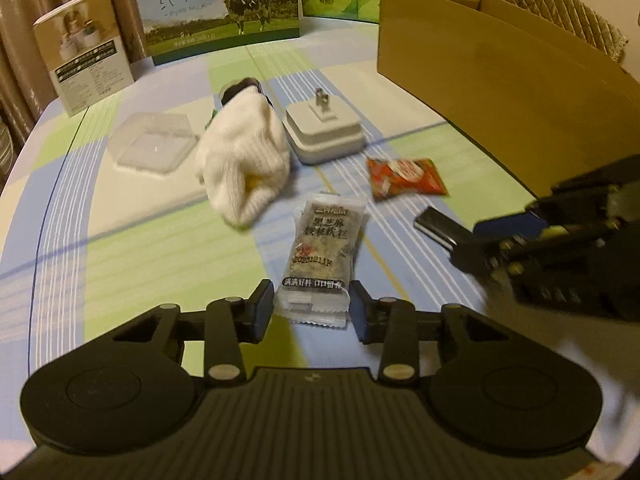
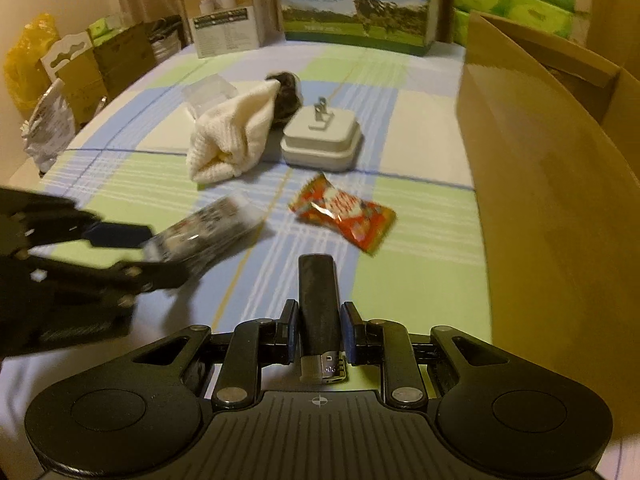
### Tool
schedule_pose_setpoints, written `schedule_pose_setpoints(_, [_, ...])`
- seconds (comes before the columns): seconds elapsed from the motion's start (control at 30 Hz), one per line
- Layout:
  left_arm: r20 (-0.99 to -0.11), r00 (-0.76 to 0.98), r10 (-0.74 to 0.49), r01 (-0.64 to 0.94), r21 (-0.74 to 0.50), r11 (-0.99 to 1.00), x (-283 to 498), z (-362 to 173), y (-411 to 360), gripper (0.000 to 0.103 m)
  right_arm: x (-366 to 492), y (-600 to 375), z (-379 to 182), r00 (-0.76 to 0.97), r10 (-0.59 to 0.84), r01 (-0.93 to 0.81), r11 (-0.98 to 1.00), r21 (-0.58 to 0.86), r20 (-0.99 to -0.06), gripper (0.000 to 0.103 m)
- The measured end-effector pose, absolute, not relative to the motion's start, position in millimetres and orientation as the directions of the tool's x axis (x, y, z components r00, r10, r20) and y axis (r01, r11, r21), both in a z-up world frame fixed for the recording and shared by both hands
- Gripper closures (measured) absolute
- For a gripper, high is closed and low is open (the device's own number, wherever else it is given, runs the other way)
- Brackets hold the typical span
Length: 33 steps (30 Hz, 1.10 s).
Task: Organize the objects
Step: 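Grasp the black lighter with the right tool while the left tool grasps the snack packet, then carry the lighter and snack packet into the cardboard box and release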
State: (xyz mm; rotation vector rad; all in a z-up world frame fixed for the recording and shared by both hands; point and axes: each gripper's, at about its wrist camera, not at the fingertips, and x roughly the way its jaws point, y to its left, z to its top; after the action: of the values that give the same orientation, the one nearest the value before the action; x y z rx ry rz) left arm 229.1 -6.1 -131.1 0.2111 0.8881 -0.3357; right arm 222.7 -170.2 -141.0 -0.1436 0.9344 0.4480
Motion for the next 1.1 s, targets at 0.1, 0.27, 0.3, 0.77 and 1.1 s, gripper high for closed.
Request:
schedule_pose_setpoints(0.1, [-0.787, 0.584, -0.200, 0.360, 0.030, 0.933, 207.1, -127.2, -5.0, 0.067, 208.9, -177.3, -139.6, 0.497, 0.316, -0.423, 0.901, 0.093, -0.808, 0.084])
schedule_pose_setpoints(0.27, [-0.766, 0.609, -0.208, 0.359, 0.033, 0.933, 194.5, -124.3, -4.5, 0.052, 199.7, -173.9, -141.6, 0.511, 0.319, -0.447, 0.892, 0.070, -0.799, 0.083])
schedule_pose_setpoints(0.3, [-0.760, 0.616, -0.209, 0.361, 0.037, 0.932, 196.7, -123.8, -5.5, 0.052, 199.3, -172.5, -142.4, 0.516, 0.314, -0.454, 0.889, 0.057, -0.797, 0.083])
schedule_pose_setpoints(0.77, [-0.771, 0.592, -0.233, 0.400, 0.031, 0.916, 219.9, -135.4, -12.7, 0.063, 201.8, -163.6, -147.0, 0.550, 0.294, -0.471, 0.882, 0.000, -0.782, 0.083])
schedule_pose_setpoints(1.1, [-0.776, 0.583, -0.239, 0.383, 0.004, 0.924, 219.2, -140.1, -13.5, 0.071, 203.0, -162.8, -147.0, 0.553, 0.289, -0.459, 0.888, 0.004, -0.781, 0.084])
